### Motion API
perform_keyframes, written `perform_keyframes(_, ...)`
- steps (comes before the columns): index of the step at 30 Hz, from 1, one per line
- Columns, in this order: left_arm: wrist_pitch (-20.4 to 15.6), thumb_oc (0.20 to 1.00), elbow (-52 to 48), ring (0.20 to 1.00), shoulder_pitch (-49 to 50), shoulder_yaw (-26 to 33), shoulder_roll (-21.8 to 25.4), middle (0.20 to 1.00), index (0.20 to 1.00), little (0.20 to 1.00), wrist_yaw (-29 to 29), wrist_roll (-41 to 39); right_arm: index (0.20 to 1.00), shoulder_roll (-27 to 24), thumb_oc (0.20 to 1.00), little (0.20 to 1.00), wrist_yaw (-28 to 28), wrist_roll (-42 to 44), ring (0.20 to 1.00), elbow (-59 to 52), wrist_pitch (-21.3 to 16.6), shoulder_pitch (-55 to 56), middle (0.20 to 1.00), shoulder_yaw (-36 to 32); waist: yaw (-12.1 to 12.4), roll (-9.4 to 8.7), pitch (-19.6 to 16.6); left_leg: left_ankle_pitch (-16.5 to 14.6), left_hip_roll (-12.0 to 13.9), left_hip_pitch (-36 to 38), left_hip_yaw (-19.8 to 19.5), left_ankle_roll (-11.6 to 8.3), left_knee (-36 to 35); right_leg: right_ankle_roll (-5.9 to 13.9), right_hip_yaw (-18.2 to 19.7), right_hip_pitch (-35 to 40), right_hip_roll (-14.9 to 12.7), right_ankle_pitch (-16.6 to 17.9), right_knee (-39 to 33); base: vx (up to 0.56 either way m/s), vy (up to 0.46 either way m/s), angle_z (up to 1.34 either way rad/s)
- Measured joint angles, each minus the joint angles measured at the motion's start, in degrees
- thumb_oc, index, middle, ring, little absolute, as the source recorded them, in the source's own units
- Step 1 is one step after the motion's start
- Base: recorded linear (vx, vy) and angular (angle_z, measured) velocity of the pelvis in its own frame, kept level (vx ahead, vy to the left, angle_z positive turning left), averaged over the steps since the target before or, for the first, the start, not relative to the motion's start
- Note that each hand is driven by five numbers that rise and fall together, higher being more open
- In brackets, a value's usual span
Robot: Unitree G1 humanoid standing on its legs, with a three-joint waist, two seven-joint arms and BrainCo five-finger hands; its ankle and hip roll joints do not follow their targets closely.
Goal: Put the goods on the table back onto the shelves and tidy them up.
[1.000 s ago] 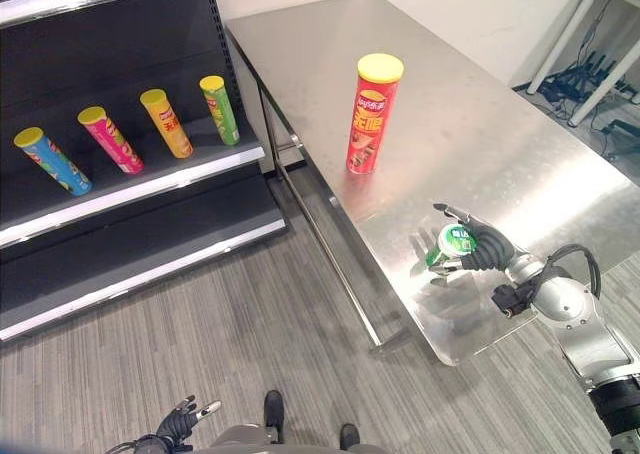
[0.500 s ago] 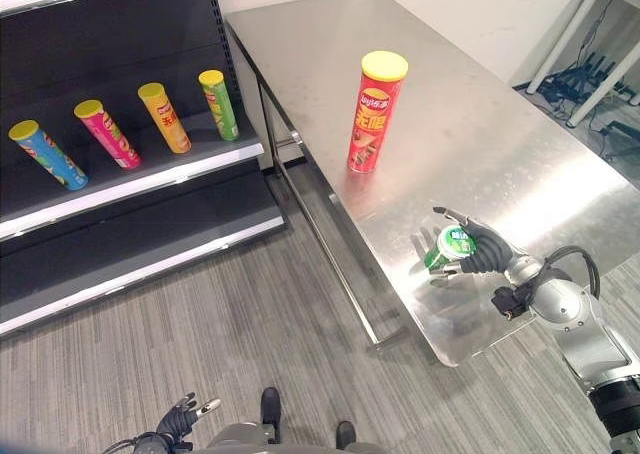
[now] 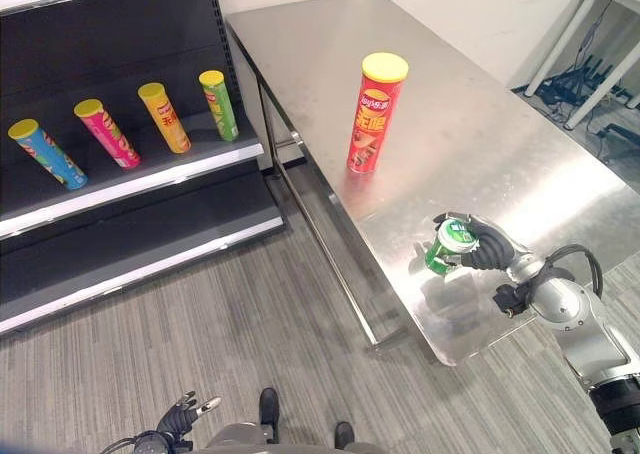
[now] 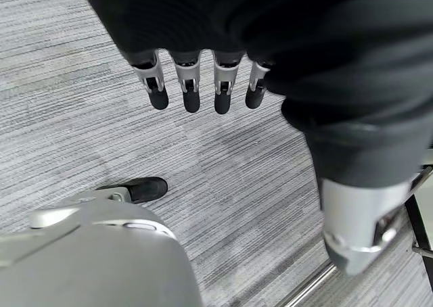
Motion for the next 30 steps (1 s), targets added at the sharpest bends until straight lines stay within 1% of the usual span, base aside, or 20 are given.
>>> perform_keyframes(5,0.0,1.0,-0.02,1.0,0.02,0.02,0.08,1.0,1.0,1.0,0.01,-0.01,0.2,-0.01,0.2,0.2,-0.01,0.03,0.2,-0.11,0.12,0.04,0.2,-0.04,0.01,-0.07,0.04,0.03,-0.03,0.0,-0.37,-0.03,0.01,0.0,-0.08,0.04,0.0,0.0,0.0,-0.01,-0.022,0.01)
perform_keyframes(9,-0.15,1.0,-1.22,1.0,0.11,0.05,0.37,1.0,1.0,1.0,0.05,-0.02,0.2,-0.35,0.2,0.2,-0.03,0.02,0.2,-1.15,0.17,0.4,0.2,-0.21,0.1,-0.02,0.4,0.45,-0.01,-0.14,-1.62,-0.26,0.01,0.1,-1.08,0.69,0.22,-0.12,-0.01,-0.06,-0.072,0.14)
perform_keyframes(11,-0.59,1.0,-1.56,1.0,0.24,0.08,0.51,1.0,1.0,1.0,0.11,-0.04,0.2,-0.74,0.2,0.2,-0.23,0.04,0.2,-1.53,0.1,0.33,0.2,-0.35,0.64,0.12,0.6,0.83,0.16,-0.86,-2.2,-0.56,0.02,0.1,-1.24,0.27,0.62,-0.12,0.0,-0.12,-0.097,0.11)
perform_keyframes(14,-0.99,1.0,-2.18,1.0,0.2,0.14,0.82,1.0,1.0,1.0,0.19,-0.07,0.2,-2.26,0.2,0.2,-0.74,0.04,0.2,-3.89,-0.03,0.37,0.2,-1.13,0.83,0.52,1.4,1.86,0.08,-2.29,-4.07,-0.89,0.02,-0.05,-2.88,-0.19,1.44,-0.02,0.0,-0.08,-0.042,0.35)
perform_keyframes(15,-1.01,1.0,-2.19,1.0,-0.09,0.09,0.79,1.0,1.0,1.0,0.23,-0.07,0.2,-2.26,0.2,0.2,-1.16,0.03,0.2,-4.17,-0.29,0.37,0.2,-2.29,1.01,0.73,1.63,2.44,0.04,-3.22,-4.81,-1.04,0.02,-0.13,-4.11,-0.11,1.81,-0.1,0.04,-0.07,-0.005,0.73)
perform_keyframes(16,-0.92,1.0,-2.6,1.0,-0.8,-0.01,0.67,1.0,1.0,1.0,0.21,-0.06,0.2,-3.31,0.2,0.2,-1.89,0.0,0.2,-5.74,-0.18,1.85,0.2,-4.59,0.48,1.01,1.91,1.98,0.39,-4.32,-4.21,-2.5,0.03,-1.01,-6.17,-0.07,1.51,-0.27,0.03,-0.08,0.077,1.0)
perform_keyframes(17,-0.96,1.0,-3.2,1.0,-1.25,0.08,0.84,1.0,1.0,1.0,0.21,-0.07,0.2,-3.73,0.2,0.2,-2.69,0.01,0.2,-7.15,-0.55,2.85,0.2,-7.05,0.41,0.9,2.32,0.63,1.4,-4.85,-0.22,-1.63,0.32,-3.19,-8.18,-0.09,1.43,-0.26,0.11,-0.04,0.066,0.92)
perform_keyframes(18,-0.94,1.0,-3.16,1.0,-1.53,0.1,0.93,1.0,1.0,1.0,0.2,-0.06,0.2,-3.84,0.2,0.2,-3.24,-0.03,0.2,-7.65,-0.71,2.74,0.2,-7.88,0.54,0.2,2.82,-0.31,1.88,-5.1,2.41,-1.59,0.94,-4.48,-9.22,-0.01,1.04,-0.09,0.29,-0.07,0.165,0.73)
perform_keyframes(19,-0.93,1.0,-3.2,1.0,-1.92,0.18,1.12,1.0,1.0,1.0,0.18,-0.06,0.2,-3.84,0.2,0.2,-3.86,-0.11,0.2,-9.34,-1.01,2.91,0.2,-9.76,0.88,-0.86,3.41,-2.07,3.22,-5.93,6.91,-0.72,5.08,-5.76,-10.43,0.35,-0.31,-0.29,0.38,-0.03,0.157,0.37)
perform_keyframes(20,-0.93,1.0,-3.15,1.0,-1.55,0.16,1.19,1.0,1.0,1.0,0.18,-0.06,0.2,-3.83,0.2,0.2,-4.36,-0.17,0.2,-10.51,-1.11,2.78,0.2,-10.53,1.31,-1.28,3.62,-2.49,4.17,-5.81,6.1,-1.58,7.31,-5.78,-10.5,0.86,-1.02,-0.3,0.37,-0.01,0.271,0.21)
perform_keyframes(21,-0.89,1.0,-3.12,1.0,-1.25,0.15,1.14,1.0,1.0,1.0,0.18,-0.06,0.2,-3.95,0.2,0.2,-4.96,-0.43,0.2,-11.96,-1.29,2.78,0.2,-11.93,1.34,-1.3,3.64,-2.31,5.13,-5.36,4.13,-2.27,8.56,-5.72,-10.47,1.19,-1.38,-0.37,0.42,0.02,0.257,0.12)
perform_keyframes(22,-0.9,1.0,-3.15,1.0,-1.15,0.22,1.05,1.0,1.0,1.0,0.19,-0.05,0.2,-4.15,0.2,0.2,-5.27,-0.71,0.2,-13.04,-1.47,2.8,0.2,-13.49,0.94,-0.63,3.4,-1.21,6.11,-4.51,2.24,-3.07,7.91,-5.09,-10.84,1.6,-1.21,-0.78,0.54,-0.01,0.314,0.25)
perform_keyframes(23,-0.88,1.0,-3.15,1.0,-1.34,0.24,0.95,1.0,1.0,1.0,0.27,-0.05,0.2,-4.29,0.2,0.2,-5.54,-1.55,0.2,-13.59,-1.55,2.84,0.2,-14.84,-0.24,-0.4,3.47,-1.77,5.91,-3.01,0.39,-4.1,5.61,-4.6,-11.65,1.81,-1.31,-0.98,0.98,-0.05,0.283,0.41)
perform_keyframes(24,-0.91,1.0,-3.21,1.0,-1.84,0.26,1.32,1.0,1.0,1.0,0.3,-0.04,0.2,-4.21,0.2,0.2,-5.88,-2.17,0.2,-13.97,-1.56,3.01,0.2,-15.54,-0.43,-0.43,3.5,-1.04,5.26,-2.26,0.25,-3.58,3.87,-4.02,-12.09,1.49,-2.01,-0.91,1.82,-0.07,0.3,0.29)
perform_keyframes(25,-0.93,1.0,-3.35,1.0,-2.61,0.27,1.52,1.0,1.0,1.0,0.42,-0.04,0.2,-4.43,0.2,0.2,-6.07,-2.94,0.2,-14.38,-1.54,3.0,0.2,-16.25,-0.34,-0.82,3.58,-0.78,4.83,-2.17,0.32,-3.22,3.3,-3.38,-11.71,0.74,-2.49,-0.86,2.93,-0.08,0.277,0.16)
perform_keyframes(26,-0.93,1.0,-3.43,1.0,-3.53,0.2,2.09,1.0,1.0,1.0,0.55,-0.04,0.2,-4.42,0.2,0.2,-6.52,-3.63,0.2,-15.06,-1.63,2.82,0.2,-16.85,-0.22,-1.7,3.56,-0.65,3.9,-2.15,0.4,-2.88,3.02,-2.04,-11.79,-0.11,-3.41,-0.87,3.91,-0.06,0.197,-0.01)
perform_keyframes(27,-0.94,1.0,-3.47,1.0,-3.95,0.22,2.39,1.0,1.0,1.0,0.57,-0.03,0.2,-4.5,0.2,0.2,-6.69,-4.06,0.2,-15.59,-1.74,2.61,0.2,-17.31,-0.02,-2.11,3.44,-0.65,3.44,-2.22,0.49,-2.86,2.79,-1.47,-11.72,-0.26,-4.06,-0.98,4.36,-0.07,0.149,0.02)
perform_keyframes(29,-0.98,1.0,-3.64,1.0,-4.83,0.76,3.37,1.0,1.0,1.0,0.83,-0.03,0.2,-4.49,0.2,0.2,-7.49,-4.42,0.2,-18.35,-2.49,1.42,0.2,-19.15,0.0,-2.47,3.37,-0.29,2.25,-1.95,1.81,-2.04,0.99,-0.34,-11.11,-2.4,-5.38,-0.89,6.31,-0.08,0.16,-0.14)
perform_keyframes(30,-0.99,1.0,-3.7,1.0,-4.83,1.01,3.69,1.0,1.0,1.0,0.9,-0.02,0.2,-4.49,0.2,0.2,-7.48,-4.42,0.2,-19.28,-2.58,1.4,0.2,-19.66,0.17,-2.47,3.38,-0.23,2.13,-1.95,1.94,-1.96,0.78,0.19,-10.61,-2.8,-5.61,-0.67,6.48,-0.07,0.16,-0.26)
